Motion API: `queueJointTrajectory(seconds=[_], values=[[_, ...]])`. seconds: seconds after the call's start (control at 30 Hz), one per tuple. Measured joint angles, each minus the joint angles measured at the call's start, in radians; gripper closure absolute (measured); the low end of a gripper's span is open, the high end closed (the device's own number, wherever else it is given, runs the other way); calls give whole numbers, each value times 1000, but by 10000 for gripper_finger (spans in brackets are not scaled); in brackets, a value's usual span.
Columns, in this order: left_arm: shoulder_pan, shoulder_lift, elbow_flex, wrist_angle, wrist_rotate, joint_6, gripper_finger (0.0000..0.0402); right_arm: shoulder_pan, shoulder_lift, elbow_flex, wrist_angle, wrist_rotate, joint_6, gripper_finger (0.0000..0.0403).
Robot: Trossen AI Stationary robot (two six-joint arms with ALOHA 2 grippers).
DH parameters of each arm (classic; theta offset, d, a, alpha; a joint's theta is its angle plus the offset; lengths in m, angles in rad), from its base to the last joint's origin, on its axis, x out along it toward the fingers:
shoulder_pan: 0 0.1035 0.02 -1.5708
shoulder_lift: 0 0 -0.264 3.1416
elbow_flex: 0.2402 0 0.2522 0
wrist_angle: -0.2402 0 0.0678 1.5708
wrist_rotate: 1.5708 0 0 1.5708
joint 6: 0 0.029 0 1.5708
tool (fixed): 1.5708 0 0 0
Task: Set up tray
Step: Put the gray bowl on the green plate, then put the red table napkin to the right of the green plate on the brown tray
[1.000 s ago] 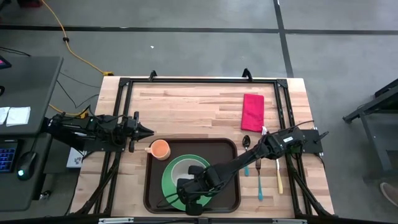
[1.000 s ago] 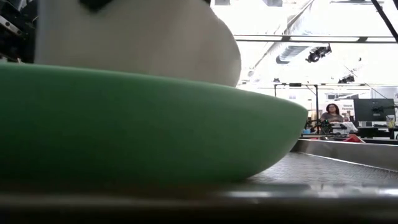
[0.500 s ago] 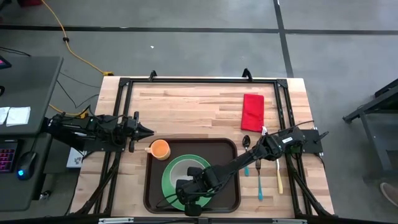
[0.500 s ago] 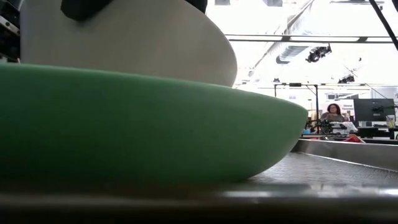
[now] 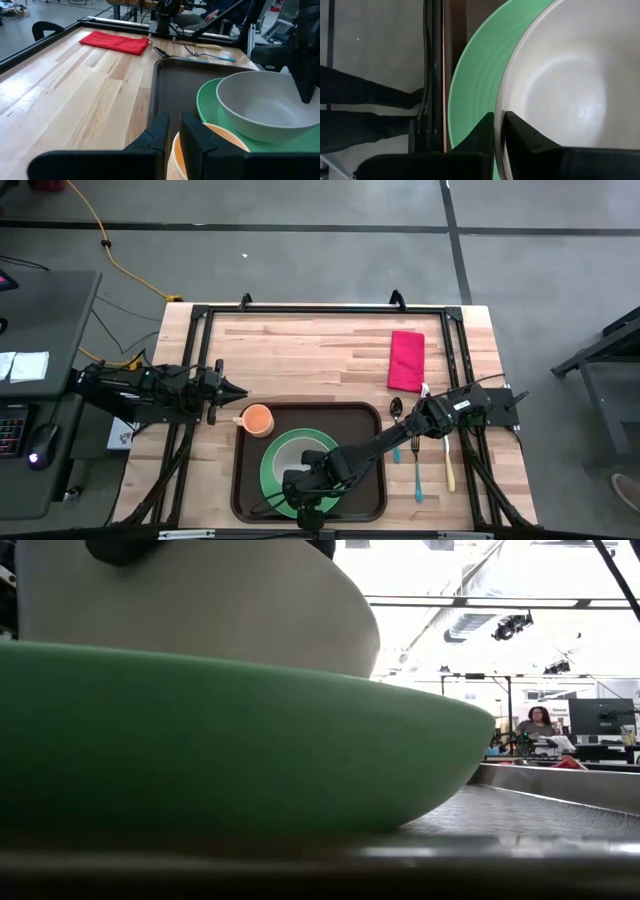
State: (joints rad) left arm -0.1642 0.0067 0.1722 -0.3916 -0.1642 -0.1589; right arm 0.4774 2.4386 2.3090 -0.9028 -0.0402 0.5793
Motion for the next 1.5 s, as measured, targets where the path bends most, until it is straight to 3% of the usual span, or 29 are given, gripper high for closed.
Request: queueJointTrajectory(seconds=[0.83, 1.5], values=[[0, 0, 0, 0, 0, 0, 328, -3, 1, -1, -1, 0, -21, 312], [0, 0, 0, 0, 0, 0, 328, -33, -23, -1, 2, -76, -30, 308]])
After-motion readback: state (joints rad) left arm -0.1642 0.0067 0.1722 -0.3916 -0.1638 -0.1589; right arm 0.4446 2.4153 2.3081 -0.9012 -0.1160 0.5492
